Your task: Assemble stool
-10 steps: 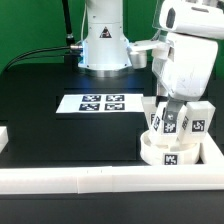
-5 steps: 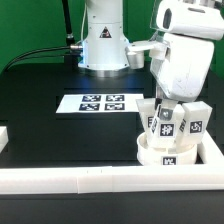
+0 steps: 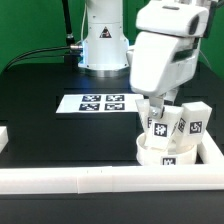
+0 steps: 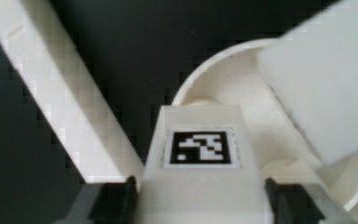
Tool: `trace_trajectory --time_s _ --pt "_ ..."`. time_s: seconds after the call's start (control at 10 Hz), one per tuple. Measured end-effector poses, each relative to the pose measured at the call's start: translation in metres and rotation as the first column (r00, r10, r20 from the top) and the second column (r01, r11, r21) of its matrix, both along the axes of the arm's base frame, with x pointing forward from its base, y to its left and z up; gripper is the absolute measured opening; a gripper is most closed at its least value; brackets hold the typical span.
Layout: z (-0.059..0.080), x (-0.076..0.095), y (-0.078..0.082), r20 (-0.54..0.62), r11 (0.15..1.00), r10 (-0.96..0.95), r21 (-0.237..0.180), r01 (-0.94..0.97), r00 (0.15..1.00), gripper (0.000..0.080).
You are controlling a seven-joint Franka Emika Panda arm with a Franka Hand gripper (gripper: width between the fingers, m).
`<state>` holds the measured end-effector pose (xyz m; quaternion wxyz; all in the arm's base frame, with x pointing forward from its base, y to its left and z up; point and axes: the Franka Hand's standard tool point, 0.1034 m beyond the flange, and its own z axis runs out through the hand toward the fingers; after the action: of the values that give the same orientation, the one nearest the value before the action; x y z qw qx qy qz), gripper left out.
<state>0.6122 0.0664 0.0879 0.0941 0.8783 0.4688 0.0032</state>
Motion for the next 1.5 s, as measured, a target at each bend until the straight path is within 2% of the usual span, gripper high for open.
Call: trace_trajectory --time_s 0.2,0.4,0.7,0.9,1.0,1.1,1.2,1.4,1.5 --pt "0.000 0.000 0.001 0.031 0.975 -0.223 0.034 0.222 0.974 0.0338" --pt "0.000 -0.001 0.007 0.056 0.855 -0.516 0.089 0.510 0.855 0.0338" --pt "0.000 -0.001 0.007 0.061 0.774 -0.631 0.113 0.623 0.773 0.0338" --pt "0.000 -0.001 0.008 0.064 0.676 -0.736 0.137 0.724 0.674 0.0338" --pt "0.000 -0.001 0.008 0.065 0.658 -0.752 0.141 0.739 0.657 0.0338" --pt "0.000 -0.002 0.009 0.041 0.496 -0.866 0.186 0.848 0.498 0.0338" --pt "-0.001 -0.002 0.011 0.033 0.418 -0.907 0.210 0.884 0.421 0.0338" --pt "-0.001 -0.002 0.012 -0.001 0.183 -0.982 0.249 0.951 0.189 0.0338" --pt "-0.001 -0.001 0.013 -0.012 0.097 -0.995 0.259 0.961 0.103 0.0338"
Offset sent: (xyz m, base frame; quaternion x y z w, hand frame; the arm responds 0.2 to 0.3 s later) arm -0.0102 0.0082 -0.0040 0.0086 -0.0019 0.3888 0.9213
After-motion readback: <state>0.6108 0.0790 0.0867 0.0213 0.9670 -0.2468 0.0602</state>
